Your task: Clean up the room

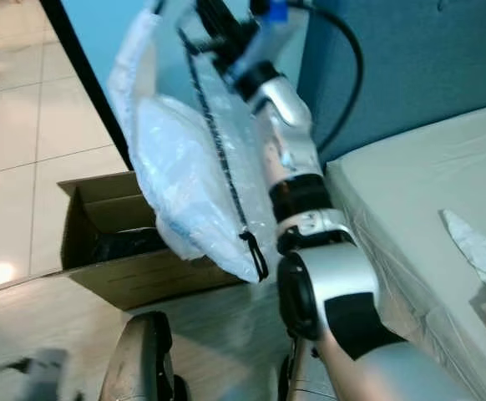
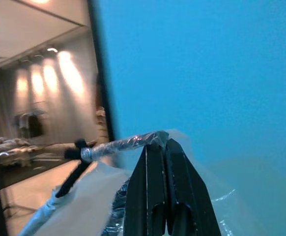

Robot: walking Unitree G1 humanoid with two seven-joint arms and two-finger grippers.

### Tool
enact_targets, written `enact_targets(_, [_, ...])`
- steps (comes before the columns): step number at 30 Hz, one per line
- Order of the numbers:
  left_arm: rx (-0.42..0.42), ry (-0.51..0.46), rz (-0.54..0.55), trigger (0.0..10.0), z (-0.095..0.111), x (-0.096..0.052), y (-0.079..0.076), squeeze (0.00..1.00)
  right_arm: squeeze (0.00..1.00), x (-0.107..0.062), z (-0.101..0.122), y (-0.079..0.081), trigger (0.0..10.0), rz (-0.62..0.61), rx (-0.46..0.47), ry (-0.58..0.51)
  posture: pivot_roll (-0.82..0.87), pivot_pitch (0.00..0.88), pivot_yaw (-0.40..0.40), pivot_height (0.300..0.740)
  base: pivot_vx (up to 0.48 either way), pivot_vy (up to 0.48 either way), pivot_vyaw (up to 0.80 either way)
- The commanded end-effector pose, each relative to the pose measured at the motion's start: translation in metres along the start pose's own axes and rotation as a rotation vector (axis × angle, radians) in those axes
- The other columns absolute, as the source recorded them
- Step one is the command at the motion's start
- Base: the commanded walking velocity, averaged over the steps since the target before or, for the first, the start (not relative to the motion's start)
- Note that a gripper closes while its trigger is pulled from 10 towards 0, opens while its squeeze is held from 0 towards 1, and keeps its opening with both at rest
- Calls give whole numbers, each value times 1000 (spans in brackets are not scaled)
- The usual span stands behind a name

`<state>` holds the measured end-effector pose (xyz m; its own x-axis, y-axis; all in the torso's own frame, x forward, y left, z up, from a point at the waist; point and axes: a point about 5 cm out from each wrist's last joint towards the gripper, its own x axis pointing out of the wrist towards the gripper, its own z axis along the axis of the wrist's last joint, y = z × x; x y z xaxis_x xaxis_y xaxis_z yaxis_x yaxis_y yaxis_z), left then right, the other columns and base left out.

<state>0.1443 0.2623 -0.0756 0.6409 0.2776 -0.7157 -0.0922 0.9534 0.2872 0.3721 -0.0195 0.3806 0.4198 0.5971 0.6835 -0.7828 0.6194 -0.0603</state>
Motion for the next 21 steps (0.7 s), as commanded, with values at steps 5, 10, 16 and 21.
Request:
enact_targets(5, [37,39,-39,10000,-15,-6,-15,0,0,-15,-55,26,10000,87,258,128,121,277,-57,477,0,0,0])
enact_targets(10, [65,27,-102,10000,-19,-10,-31,0,0,-86,-154,73,10000,112,231,547,135,291,-54,468,0,0,0])
enact_targets(16, [79,40,-129,10000,-28,-15,-36,0,0,-187,-208,81,10000,64,31,975,132,304,-44,468,0,0,0])
enact_targets(21, [92,42,-138,10000,-30,-16,-37,0,1000,-194,-203,61,10000,-50,46,961,128,309,-38,468,0,0,0])
